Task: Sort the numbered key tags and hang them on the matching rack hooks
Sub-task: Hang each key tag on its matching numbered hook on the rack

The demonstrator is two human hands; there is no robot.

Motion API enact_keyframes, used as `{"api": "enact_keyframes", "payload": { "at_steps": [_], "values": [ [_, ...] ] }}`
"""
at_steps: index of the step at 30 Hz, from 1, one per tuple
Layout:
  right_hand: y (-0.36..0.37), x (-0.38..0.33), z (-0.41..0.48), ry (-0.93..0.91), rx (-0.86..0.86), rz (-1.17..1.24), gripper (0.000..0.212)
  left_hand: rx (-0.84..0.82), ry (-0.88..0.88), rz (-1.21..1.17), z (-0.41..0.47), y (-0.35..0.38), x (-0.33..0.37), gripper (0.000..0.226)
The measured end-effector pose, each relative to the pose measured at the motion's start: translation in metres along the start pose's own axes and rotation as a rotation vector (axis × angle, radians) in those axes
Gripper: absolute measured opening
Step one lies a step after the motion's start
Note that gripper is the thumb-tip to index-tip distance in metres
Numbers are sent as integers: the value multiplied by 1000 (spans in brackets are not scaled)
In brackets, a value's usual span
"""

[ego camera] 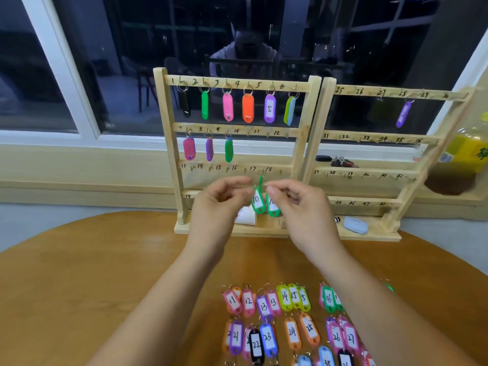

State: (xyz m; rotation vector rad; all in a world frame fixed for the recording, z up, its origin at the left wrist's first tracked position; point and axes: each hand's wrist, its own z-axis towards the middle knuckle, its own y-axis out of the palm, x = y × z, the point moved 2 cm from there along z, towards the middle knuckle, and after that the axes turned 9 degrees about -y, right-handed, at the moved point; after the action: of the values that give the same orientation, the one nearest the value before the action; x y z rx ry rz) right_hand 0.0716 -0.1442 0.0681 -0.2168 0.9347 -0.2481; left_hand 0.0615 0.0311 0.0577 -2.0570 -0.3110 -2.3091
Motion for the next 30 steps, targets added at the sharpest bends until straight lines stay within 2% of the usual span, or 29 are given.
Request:
{"api": "enact_keyframes", "payload": {
  "at_steps": [7, 15, 20, 27, 30],
  "values": [
    [15, -31, 71, -220, 127, -261, 5, 72, 152, 191, 44, -15, 43, 9],
    [25, -46, 105, -486, 58, -774, 12, 133, 258, 427, 71, -4, 72, 13],
    [25, -47, 106, -428, -47, -841, 18, 159, 315, 469, 72, -2, 76, 16],
    [21, -45, 104, -348, -82, -825, 27, 159, 361, 571, 80, 5, 85, 13],
    [18, -45, 97, -350, -67, -780, 39, 185, 359, 635, 83, 8, 83, 12]
  ]
}}
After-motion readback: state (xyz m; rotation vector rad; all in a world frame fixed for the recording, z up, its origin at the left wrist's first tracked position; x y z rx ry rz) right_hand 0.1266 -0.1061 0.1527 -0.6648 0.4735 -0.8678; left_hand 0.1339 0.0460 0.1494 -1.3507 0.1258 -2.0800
